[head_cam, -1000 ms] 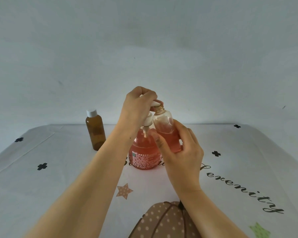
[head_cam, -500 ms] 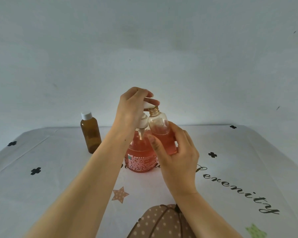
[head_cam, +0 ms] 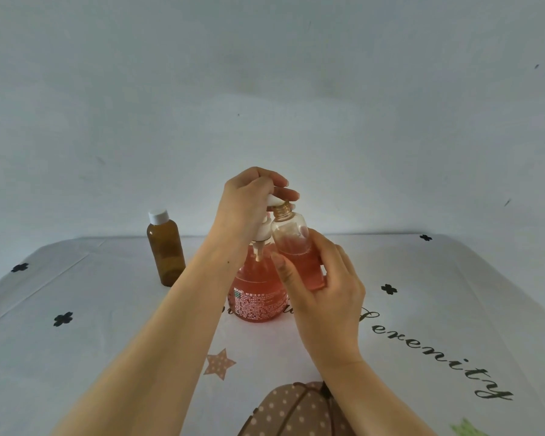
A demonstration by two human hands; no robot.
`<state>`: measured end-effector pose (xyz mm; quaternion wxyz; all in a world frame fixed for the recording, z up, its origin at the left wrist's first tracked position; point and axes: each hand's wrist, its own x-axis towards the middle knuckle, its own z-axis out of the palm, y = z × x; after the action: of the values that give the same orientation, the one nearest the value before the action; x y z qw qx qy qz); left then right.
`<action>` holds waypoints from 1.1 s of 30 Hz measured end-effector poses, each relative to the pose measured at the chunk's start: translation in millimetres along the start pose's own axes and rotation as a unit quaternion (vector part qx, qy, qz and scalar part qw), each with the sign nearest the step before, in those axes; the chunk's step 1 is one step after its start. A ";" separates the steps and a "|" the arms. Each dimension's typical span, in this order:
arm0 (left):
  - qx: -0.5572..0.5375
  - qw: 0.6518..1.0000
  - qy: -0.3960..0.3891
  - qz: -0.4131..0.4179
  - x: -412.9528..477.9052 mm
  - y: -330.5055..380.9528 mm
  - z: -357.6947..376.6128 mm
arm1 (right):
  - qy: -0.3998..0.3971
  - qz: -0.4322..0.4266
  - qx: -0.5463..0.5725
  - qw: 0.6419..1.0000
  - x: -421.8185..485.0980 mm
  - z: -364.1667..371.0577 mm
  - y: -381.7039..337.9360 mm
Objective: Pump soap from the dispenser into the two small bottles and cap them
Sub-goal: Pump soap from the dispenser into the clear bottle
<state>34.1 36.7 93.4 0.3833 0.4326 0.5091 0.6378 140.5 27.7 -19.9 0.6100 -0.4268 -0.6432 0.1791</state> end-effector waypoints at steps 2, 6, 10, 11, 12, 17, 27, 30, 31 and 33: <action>0.058 0.998 -0.002 0.019 1.8 -2.0 -1.4 | -0.001 0.003 -0.002 1.000 -0.4 -0.9 0.3; 0.166 0.984 -0.024 0.054 3.3 -6.0 -5.8 | -0.002 0.010 -0.006 1.000 -1.8 -2.2 1.7; 0.218 0.974 -0.046 0.040 4.4 -5.5 -5.4 | -0.004 0.019 -0.010 1.000 -3.1 -4.7 2.4; 0.229 0.972 -0.048 0.036 4.6 -5.0 -5.2 | -0.005 0.019 -0.012 1.000 -3.4 -4.9 2.3; 0.232 0.971 -0.050 0.033 4.3 -4.9 -5.2 | -0.006 0.020 -0.013 1.000 -3.7 -5.1 2.1; 0.221 0.974 -0.053 0.022 3.2 -4.5 -5.0 | -0.003 0.023 -0.016 1.000 -2.5 -4.2 1.8; 0.066 0.997 0.038 0.026 -1.9 0.4 -2.3 | 0.002 0.010 0.005 1.000 -0.3 2.3 -1.9; 0.061 0.997 0.041 0.034 -2.8 2.0 -1.4 | -0.005 0.008 0.004 1.000 -0.2 1.6 -1.2; 0.062 0.997 0.037 0.032 -2.9 2.7 -1.9 | -0.005 0.005 0.002 1.000 0.4 2.0 -2.0; 0.053 0.998 0.029 0.021 -3.2 2.6 -1.6 | -0.005 0.002 0.001 1.000 0.4 1.5 -2.1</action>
<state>33.5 32.7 95.2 0.3313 0.4442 0.5441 0.6300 138.5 27.2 -18.3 0.6067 -0.4266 -0.6451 0.1836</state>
